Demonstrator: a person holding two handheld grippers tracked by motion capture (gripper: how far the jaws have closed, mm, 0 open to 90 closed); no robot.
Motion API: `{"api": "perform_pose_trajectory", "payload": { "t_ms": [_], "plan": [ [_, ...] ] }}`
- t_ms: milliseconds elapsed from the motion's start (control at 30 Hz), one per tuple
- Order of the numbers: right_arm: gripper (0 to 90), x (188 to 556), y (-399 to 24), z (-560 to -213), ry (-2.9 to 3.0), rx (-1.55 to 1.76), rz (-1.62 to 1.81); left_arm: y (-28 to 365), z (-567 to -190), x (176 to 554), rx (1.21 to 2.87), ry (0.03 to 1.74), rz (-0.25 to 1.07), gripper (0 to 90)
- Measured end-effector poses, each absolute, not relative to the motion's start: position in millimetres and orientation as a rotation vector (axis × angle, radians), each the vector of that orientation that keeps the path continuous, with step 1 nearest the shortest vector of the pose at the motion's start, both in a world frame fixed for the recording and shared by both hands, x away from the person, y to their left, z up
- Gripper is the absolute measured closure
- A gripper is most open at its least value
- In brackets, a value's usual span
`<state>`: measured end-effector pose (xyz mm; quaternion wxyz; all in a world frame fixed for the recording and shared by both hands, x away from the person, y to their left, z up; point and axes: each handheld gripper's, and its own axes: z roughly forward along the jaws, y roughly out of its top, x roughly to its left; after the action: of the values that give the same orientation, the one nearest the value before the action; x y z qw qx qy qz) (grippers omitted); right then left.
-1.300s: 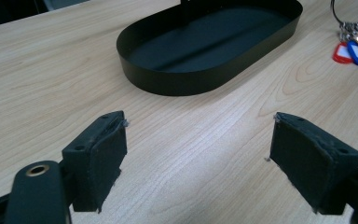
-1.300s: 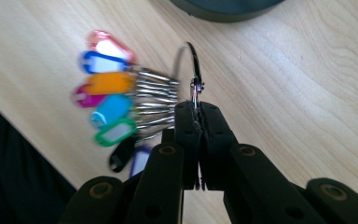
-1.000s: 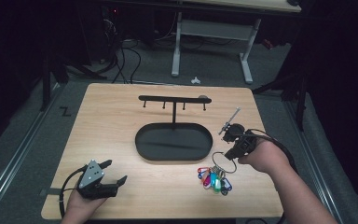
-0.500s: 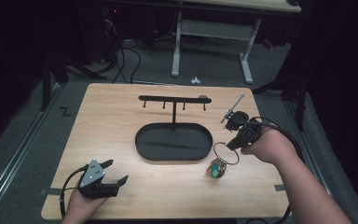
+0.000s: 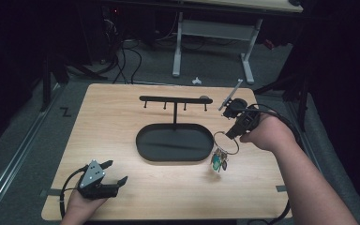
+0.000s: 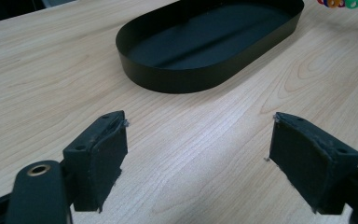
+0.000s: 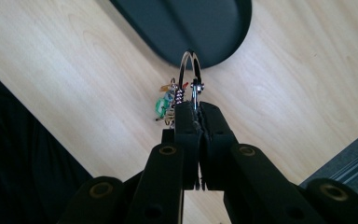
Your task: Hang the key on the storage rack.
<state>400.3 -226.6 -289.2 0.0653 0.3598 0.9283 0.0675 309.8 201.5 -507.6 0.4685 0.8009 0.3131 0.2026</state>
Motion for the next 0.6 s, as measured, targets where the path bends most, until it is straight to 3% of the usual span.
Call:
{"api": "perform_pose_trajectory", "payload": {
  "t_ms": [600],
  "plan": [
    [87.5, 425, -205, -266, 2.774, 1.085, 0.197, 204, -506, 310, 1.942, 0.772, 0.491, 19.7]
  ]
}}
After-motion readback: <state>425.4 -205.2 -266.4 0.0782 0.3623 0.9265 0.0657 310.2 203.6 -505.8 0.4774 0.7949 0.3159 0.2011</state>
